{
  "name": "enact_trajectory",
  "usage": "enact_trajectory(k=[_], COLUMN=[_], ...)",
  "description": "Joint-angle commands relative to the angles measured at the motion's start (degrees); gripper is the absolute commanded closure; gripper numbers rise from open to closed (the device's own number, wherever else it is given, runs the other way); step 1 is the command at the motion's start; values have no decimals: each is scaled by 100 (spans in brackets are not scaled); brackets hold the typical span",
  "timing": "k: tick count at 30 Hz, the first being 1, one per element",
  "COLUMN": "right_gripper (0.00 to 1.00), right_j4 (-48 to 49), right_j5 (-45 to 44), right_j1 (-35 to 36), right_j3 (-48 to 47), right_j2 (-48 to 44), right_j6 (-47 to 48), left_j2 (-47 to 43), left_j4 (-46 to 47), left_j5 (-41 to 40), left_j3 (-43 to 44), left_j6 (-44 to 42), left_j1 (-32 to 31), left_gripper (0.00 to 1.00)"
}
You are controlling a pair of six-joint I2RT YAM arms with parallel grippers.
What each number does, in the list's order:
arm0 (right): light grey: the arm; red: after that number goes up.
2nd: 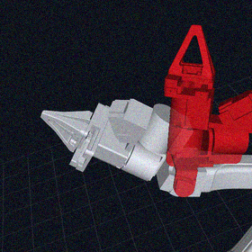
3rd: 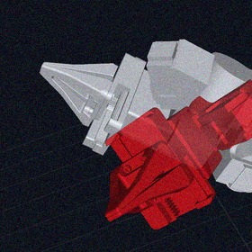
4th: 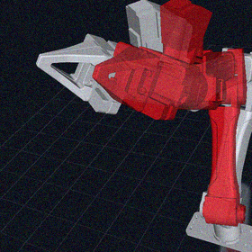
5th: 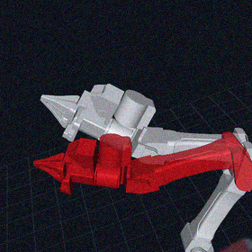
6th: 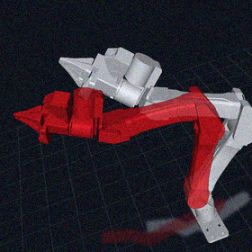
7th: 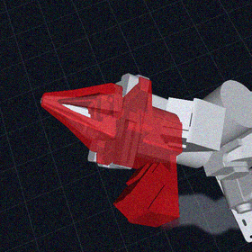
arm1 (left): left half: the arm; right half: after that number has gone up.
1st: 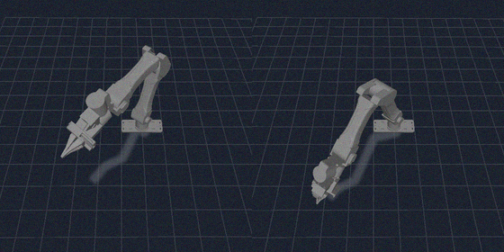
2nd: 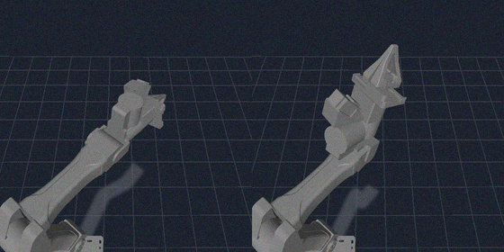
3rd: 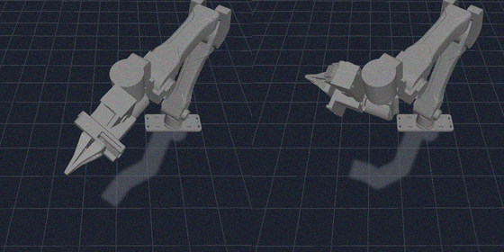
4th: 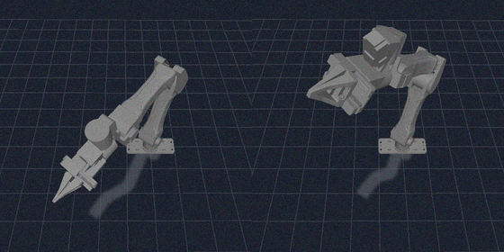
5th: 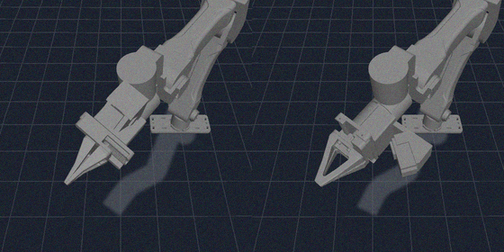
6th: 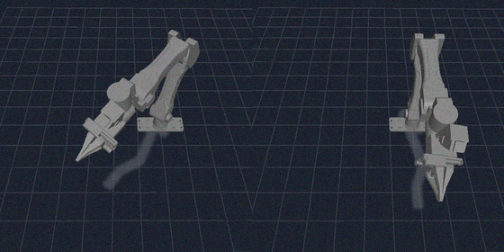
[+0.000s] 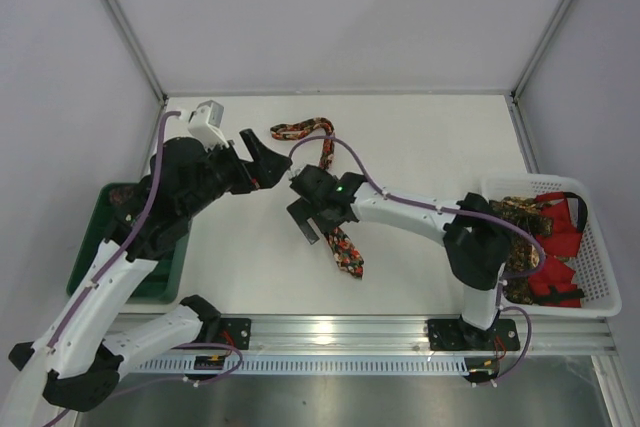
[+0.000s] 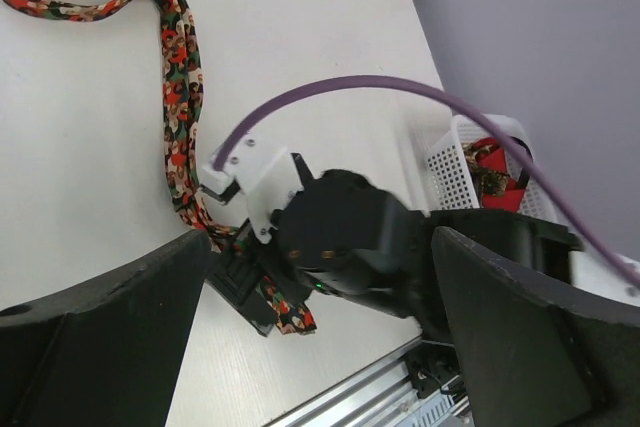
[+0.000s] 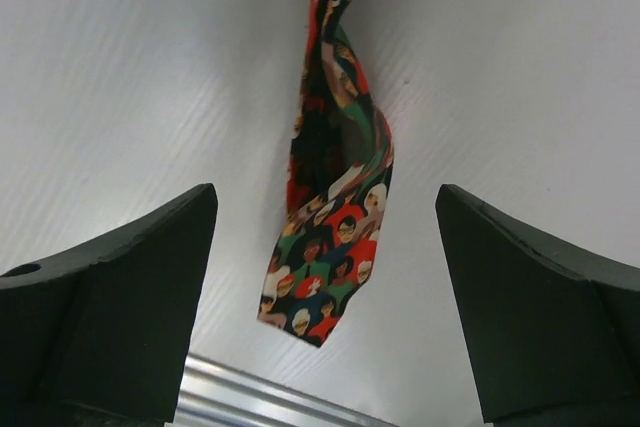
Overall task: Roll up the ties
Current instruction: Flatten the tie
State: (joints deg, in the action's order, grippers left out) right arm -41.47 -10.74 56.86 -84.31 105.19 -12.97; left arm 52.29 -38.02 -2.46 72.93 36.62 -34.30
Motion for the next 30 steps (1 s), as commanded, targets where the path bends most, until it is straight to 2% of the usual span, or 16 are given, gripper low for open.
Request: enact_trajectory(k=[1, 7, 10, 11, 13, 14, 16, 17, 19, 20, 21, 22, 24, 27, 29, 30], right_gripper=[5, 22, 46, 61, 76, 85, 93, 100, 100, 100, 100, 100, 100, 100, 99, 98], right_j4=[279, 447, 430, 430, 491, 561, 841, 860, 1383, 1796, 2175, 3014, 3783, 4269, 3887, 3083], right_j5=[-1087, -1202, -1167, -1045, -764, -127, 928, 1865, 3499, 5336, 5816, 6177, 6847, 7603, 7735, 7762], right_j1=[79, 80, 62, 45, -104, -183, -490, -605, -1208, -1447, -1598, -1825, -2020, -2468, -2853, -2978], right_j3=[46, 73, 108, 125, 265, 327, 494, 590, 871, 1430, 1705, 2073, 2889, 3891, 4272, 4352], right_j2=[388, 907, 872, 846, 670, 583, 233, 91, -207, -479, -673, -1084, -1473, -1878, -2002, -1941], right_j6=[-311, -364, -399, -408, -434, -408, -163, -214, -415, -1052, -1415, -1828, -2717, -3577, -3476, -2962], left_j2=[-184, -342, -316, -281, -255, -237, -202, -211, -211, -219, -220, -220, -193, -140, -62, -18], left_j4=[-161, -408, -469, -469, -470, -478, -461, -461, -417, -382, -355, -312, -276, -180, -109, -83], left_j5=[-35, -149, -185, -176, -106, -80, 8, 43, 96, 114, 114, 158, 193, 430, 535, 562], left_j3=[143, 178, 231, 257, 283, 292, 310, 319, 328, 310, 293, 249, 222, 126, 29, 3], left_j6=[73, -58, -120, -120, -164, -173, -234, -243, -296, -305, -313, -305, -313, -331, -349, -366], left_j1=[47, 47, 55, 55, 55, 55, 64, 64, 64, 73, 73, 82, 99, 108, 108, 117], left_gripper=[0, 0, 0, 0, 0, 0, 0, 0, 0, 0, 0, 0, 0, 0, 0, 0])
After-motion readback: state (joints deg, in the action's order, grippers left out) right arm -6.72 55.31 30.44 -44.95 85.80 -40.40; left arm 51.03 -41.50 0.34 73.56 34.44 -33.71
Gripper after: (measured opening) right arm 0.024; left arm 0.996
